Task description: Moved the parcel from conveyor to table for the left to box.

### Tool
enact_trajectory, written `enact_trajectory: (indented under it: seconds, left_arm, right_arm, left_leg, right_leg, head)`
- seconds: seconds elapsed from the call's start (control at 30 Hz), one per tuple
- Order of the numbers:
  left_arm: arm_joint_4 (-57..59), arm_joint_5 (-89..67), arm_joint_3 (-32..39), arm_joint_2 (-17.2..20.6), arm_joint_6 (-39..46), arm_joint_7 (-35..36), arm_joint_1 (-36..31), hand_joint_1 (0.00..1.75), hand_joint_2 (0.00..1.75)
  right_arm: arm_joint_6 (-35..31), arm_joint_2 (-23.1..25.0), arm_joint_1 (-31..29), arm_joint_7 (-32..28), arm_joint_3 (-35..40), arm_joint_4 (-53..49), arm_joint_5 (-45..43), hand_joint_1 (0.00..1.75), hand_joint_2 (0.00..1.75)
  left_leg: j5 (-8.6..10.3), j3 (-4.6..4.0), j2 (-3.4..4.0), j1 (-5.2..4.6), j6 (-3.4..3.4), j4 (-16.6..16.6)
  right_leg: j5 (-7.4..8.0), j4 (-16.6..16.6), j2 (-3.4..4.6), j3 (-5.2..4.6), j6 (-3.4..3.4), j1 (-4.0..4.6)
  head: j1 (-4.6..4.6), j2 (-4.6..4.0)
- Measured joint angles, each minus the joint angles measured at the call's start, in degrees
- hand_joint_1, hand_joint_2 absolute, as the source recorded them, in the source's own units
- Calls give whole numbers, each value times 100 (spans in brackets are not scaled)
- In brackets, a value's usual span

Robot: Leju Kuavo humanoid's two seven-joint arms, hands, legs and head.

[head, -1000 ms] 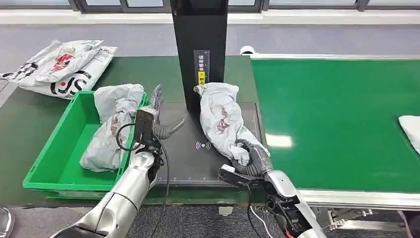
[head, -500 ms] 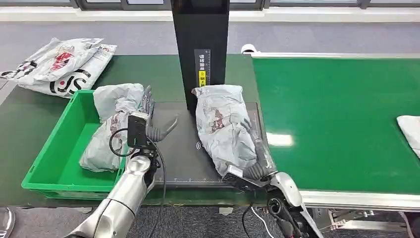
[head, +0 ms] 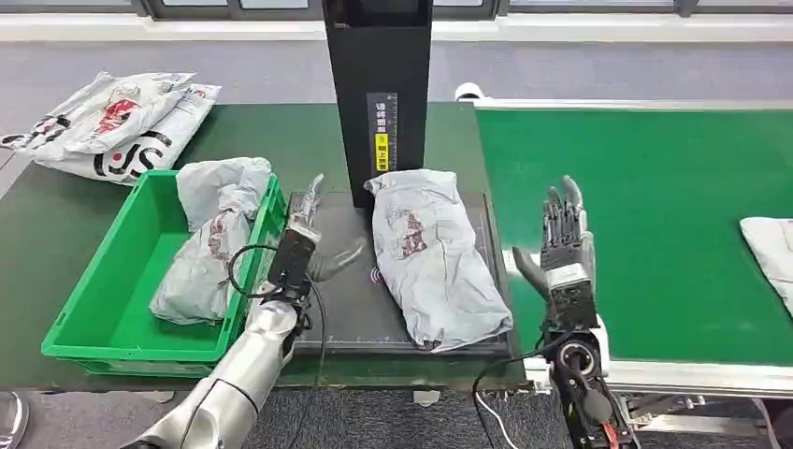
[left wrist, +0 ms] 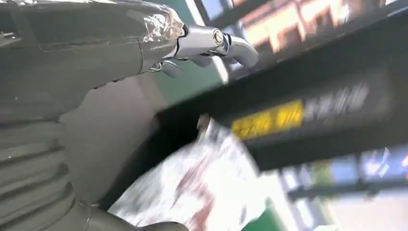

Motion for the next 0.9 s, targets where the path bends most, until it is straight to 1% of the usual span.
enact_trajectory:
  seconds: [0.2, 0.4, 0.6, 0.63, 0.67, 0.73, 0.9]
  left_arm:
    - [540, -865, -649, -87, -194, 299, -101, 0, 175]
    - [965, -1677, -1291, -146, -555, 784, -165, 0, 175]
    - [1219, -1809, -1580, -164, -646, 889, -179, 0, 175]
    - [1248, -1879, -1604, -164, -691, 948, -190, 106, 175]
    - [1281, -1998, -1652, -164, -761, 1049, -210, 175, 175]
    - [1381, -2377, -1837, -162, -933, 1365, -257, 175, 175]
    - [1516, -2786, -2205, -155, -1084, 1733, -447, 175, 175]
  right_arm:
    - [-37, 7, -481, 201, -295, 785, -28, 0, 175]
    - [-50, 87, -658, 317, -347, 1219, 103, 0, 175]
    - [-55, 140, -737, 345, -349, 1414, 151, 0, 175]
    - [-44, 142, -742, 352, -349, 1434, 155, 0, 175]
    - [-33, 146, -748, 367, -349, 1449, 169, 0, 175]
    - [9, 155, -788, 435, -349, 1508, 206, 0, 175]
    - [72, 157, -925, 505, -349, 1700, 271, 0, 175]
  left_leg:
    - [0, -2, -2, 0, 0, 1]
    - [-1, -3, -3, 0, 0, -1]
    - [-1, -6, -3, 1, 0, -1]
    - [-1, -6, -4, 1, 0, -1]
    - [-1, -7, -4, 1, 0, -1]
    - [-1, -7, -4, 0, 0, -1]
    - [0, 3, -25, 0, 2, -1]
  right_leg:
    - [0, 0, 0, 0, 1, 0]
    - [-2, 0, 0, -2, 1, 1]
    - [-2, 1, 0, -5, 1, 1]
    - [-2, 1, 0, -5, 1, 1]
    - [-2, 1, -1, -4, 1, 1]
    - [-2, 1, -1, -3, 1, 0]
    - [-3, 0, -20, 17, 2, 0]
  head:
    - [0, 0]
    - [0, 0]
    - [0, 0]
    - [2, 0]
    - [0, 2]
    - [0, 2]
    - [0, 2]
